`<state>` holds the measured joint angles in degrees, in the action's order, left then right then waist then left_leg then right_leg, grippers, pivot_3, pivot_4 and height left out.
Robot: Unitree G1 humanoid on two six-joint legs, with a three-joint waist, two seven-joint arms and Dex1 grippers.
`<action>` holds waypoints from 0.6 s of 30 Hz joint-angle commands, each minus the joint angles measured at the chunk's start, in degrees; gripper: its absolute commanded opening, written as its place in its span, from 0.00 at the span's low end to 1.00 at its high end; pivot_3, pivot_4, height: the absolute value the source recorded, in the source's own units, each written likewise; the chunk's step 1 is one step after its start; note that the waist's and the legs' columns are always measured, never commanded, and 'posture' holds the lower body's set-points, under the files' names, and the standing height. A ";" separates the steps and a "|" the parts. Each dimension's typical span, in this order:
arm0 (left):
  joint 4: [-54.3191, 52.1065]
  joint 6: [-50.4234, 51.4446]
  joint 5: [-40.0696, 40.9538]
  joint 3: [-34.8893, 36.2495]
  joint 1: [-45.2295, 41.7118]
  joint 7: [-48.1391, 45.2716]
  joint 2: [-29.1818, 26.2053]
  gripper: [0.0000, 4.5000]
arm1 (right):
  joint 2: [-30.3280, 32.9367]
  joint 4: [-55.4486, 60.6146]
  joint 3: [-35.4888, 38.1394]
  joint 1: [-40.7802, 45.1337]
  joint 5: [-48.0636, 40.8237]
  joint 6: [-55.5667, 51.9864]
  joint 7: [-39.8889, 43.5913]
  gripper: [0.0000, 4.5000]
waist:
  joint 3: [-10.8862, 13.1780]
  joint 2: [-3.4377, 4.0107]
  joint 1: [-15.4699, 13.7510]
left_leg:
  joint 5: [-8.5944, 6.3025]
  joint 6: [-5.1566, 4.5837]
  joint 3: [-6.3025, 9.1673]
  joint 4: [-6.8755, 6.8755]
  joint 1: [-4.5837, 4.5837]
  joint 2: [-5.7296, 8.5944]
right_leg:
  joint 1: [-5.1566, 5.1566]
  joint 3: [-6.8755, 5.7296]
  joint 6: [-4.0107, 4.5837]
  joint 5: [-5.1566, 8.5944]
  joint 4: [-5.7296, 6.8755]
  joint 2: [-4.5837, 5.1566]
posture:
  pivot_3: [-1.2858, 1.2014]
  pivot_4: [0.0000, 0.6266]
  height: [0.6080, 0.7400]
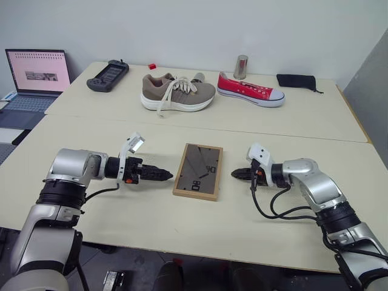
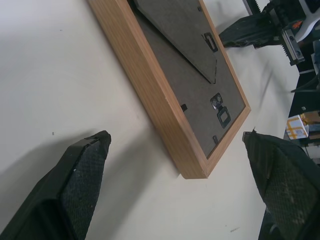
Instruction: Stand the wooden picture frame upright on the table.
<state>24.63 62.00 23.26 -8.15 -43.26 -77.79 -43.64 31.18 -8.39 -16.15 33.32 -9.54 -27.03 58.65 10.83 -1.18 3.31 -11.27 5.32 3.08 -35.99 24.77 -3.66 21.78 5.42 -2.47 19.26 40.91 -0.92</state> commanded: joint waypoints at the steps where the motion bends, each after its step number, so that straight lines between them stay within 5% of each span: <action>1: 1.70 1.59 0.87 0.43 -2.18 1.52 1.81 0.99 | -0.97 2.45 -0.56 0.19 0.45 -0.32 -0.29 0.00 | 0.00 0.00 0.02 | 0.00 0.00 0.00 0.00 0.00 0.00 | 0.00 0.01 0.00 0.00 -0.01 0.00 | 0.52 0.24 1.00; 6: 5.06 8.80 1.18 -3.52 -4.47 1.40 4.12 0.99 | -4.45 2.37 -1.86 0.90 1.14 -0.97 -1.60 0.00 | 0.00 0.00 0.20 | 0.00 0.00 0.00 0.00 0.00 -0.01 | 0.01 0.01 0.00 0.00 0.01 -0.01 | 0.52 0.24 1.00; 18: 3.09 5.74 1.00 -5.36 -3.69 1.11 5.73 0.99 | -10.12 -1.62 -2.48 4.73 1.88 -0.51 -2.94 0.00 | -0.01 0.01 0.00 | 0.01 0.01 0.02 -0.02 -0.01 0.02 | -0.02 0.00 0.00 0.00 0.03 0.02 | 0.52 0.24 1.00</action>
<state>29.44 68.47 24.08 -12.12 -47.80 -76.69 -38.97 21.93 -10.71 -19.23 36.50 -7.41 -28.14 56.15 10.82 -1.17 3.31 -11.26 5.33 3.10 -36.01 24.75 -3.64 21.76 5.42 -2.46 19.26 40.94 -0.91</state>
